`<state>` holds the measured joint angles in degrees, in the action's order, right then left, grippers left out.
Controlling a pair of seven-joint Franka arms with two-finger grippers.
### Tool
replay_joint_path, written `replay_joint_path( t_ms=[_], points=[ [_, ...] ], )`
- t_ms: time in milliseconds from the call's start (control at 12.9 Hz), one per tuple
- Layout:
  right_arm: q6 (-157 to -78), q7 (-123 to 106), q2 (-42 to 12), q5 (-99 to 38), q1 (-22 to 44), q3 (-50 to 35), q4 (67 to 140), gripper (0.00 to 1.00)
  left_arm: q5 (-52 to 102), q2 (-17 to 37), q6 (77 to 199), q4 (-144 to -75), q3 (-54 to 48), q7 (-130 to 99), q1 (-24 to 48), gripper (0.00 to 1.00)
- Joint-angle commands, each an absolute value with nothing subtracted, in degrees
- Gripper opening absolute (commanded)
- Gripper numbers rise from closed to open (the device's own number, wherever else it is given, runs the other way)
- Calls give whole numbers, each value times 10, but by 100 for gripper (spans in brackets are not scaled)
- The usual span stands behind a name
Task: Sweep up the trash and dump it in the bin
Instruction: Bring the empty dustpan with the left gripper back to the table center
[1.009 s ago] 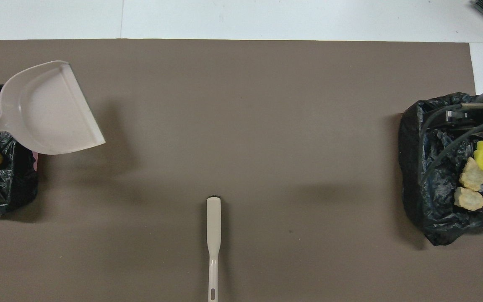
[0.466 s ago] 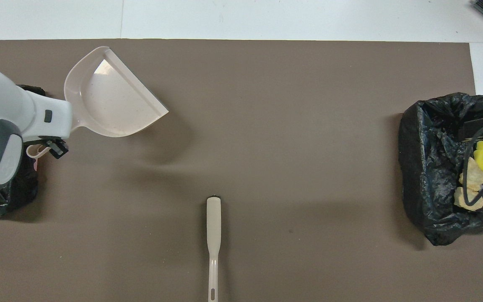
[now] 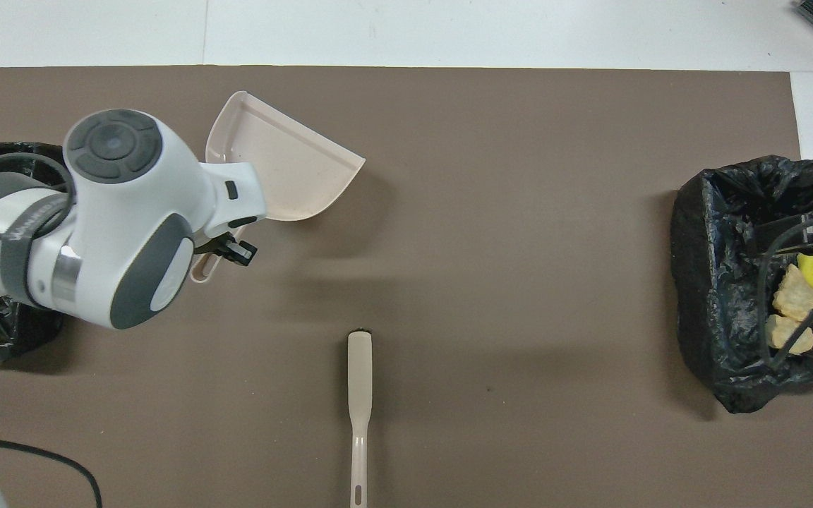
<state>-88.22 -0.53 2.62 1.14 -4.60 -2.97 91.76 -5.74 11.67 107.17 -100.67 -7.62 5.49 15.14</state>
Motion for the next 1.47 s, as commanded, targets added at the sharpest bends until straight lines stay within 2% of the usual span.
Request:
replay_joint_path(
  t_ms=[0,155,854,1009,1319,1397],
  points=[
    [-878,-11,41,1,-50,-35,932,100,-32,169,1069,-946,-64,-31,193,0],
    [-880,-11,40,9,-50,-35,932,100,-26,200,1074,-920,-65,-108,215,0],
    [-880,-8,40,2,-51,-35,930,100,10,226,1125,-925,-65,-192,232,0],
    [-880,-8,40,2,-51,-35,930,100,8,255,1149,-923,-64,-233,246,0],
    [-880,-8,40,2,-51,-35,930,100,7,253,1145,-924,-64,-231,244,0],
    [-880,-8,40,1,-51,-35,931,100,5,253,1143,-925,-64,-231,243,13]
  ],
)
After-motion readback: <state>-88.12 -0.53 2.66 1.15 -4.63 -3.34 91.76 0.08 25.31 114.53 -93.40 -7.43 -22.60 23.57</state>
